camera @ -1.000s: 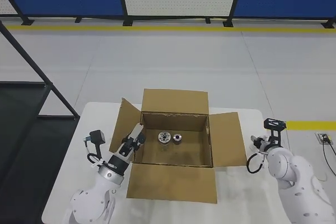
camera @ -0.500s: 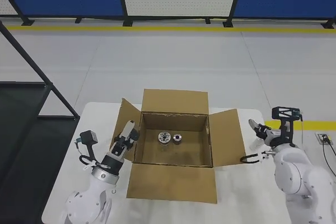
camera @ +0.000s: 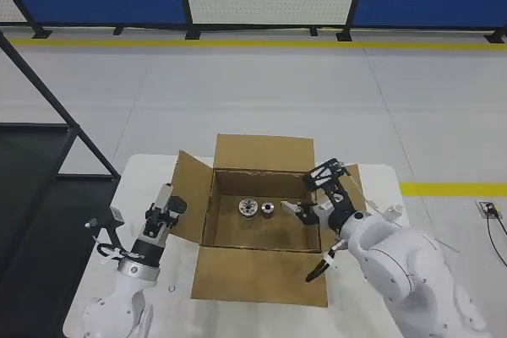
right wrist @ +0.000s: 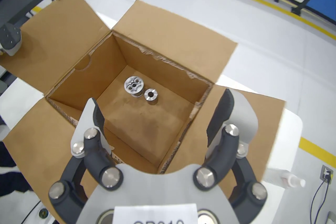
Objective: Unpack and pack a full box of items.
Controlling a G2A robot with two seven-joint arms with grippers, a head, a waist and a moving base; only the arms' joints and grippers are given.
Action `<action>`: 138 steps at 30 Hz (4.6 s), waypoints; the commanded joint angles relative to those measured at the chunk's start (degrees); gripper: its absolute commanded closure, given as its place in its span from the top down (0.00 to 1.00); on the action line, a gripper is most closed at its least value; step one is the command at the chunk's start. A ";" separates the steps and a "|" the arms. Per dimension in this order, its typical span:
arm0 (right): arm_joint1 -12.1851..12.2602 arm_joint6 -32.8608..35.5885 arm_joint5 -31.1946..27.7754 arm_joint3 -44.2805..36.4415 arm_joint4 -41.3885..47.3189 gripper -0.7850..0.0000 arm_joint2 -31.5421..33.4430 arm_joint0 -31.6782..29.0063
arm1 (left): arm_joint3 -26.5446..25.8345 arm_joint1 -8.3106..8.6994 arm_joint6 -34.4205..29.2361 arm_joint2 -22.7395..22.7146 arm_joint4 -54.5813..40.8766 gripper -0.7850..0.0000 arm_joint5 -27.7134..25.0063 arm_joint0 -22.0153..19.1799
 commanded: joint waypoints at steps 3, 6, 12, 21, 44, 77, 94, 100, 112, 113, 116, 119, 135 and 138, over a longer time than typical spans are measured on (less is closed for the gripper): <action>-1.63 0.95 -0.57 8.81 3.07 1.00 -6.70 6.45 | -0.09 0.09 0.09 -0.79 -0.67 1.00 -0.30 0.68; -2.92 0.92 -1.03 14.62 5.06 1.00 -10.80 10.04 | -0.20 0.14 0.15 -1.18 -1.01 1.00 -0.48 1.02; -6.04 -0.38 -0.43 26.76 7.07 1.00 -18.61 16.98 | -0.56 0.27 0.17 -2.15 -1.57 1.00 -0.49 1.46; -11.68 -1.62 -1.54 47.48 11.49 1.00 -26.98 26.58 | -1.15 0.45 0.23 -3.49 -2.49 1.00 -0.57 2.35; -22.04 -6.65 -6.62 75.96 13.76 0.45 -34.07 35.69 | -1.71 0.77 0.20 -4.65 -3.42 1.00 -1.23 3.27; -10.75 5.03 -1.64 32.94 2.60 0.00 -12.50 17.73 | 0.10 1.04 -1.98 -0.99 -1.67 1.00 0.66 -1.10; -4.48 4.20 3.32 -11.35 -5.86 0.00 16.71 -13.00 | 1.35 1.12 -4.53 2.42 -0.23 1.00 2.18 -4.27; -3.91 2.48 3.93 -16.28 -3.99 0.00 23.35 -20.74 | 1.81 1.16 -4.34 2.82 0.13 1.00 2.45 -4.93; -3.49 -0.29 8.98 -16.73 -2.78 0.00 31.19 -26.55 | 1.30 1.42 -2.96 0.65 -0.09 1.00 2.81 -4.10; -3.45 -0.21 9.60 -16.79 -2.86 0.00 32.09 -27.22 | 1.29 1.44 -2.87 0.54 -0.05 1.00 2.81 -4.11; -3.33 1.23 11.99 -15.99 -4.30 0.00 33.74 -28.35 | 1.23 1.49 -2.80 0.41 0.14 1.00 2.79 -4.18; -3.19 2.92 12.61 -13.27 -4.68 0.00 34.20 -27.88 | 1.15 1.53 -2.48 0.07 0.13 1.00 2.73 -4.47; -2.53 8.11 9.59 5.43 -9.76 0.00 29.22 -21.22 | 0.08 1.75 -1.15 -1.48 -0.12 1.00 2.65 -3.69; -2.45 8.55 9.28 7.15 -10.34 0.00 28.61 -20.61 | -0.02 1.76 -1.10 -1.24 0.04 1.00 2.80 -3.78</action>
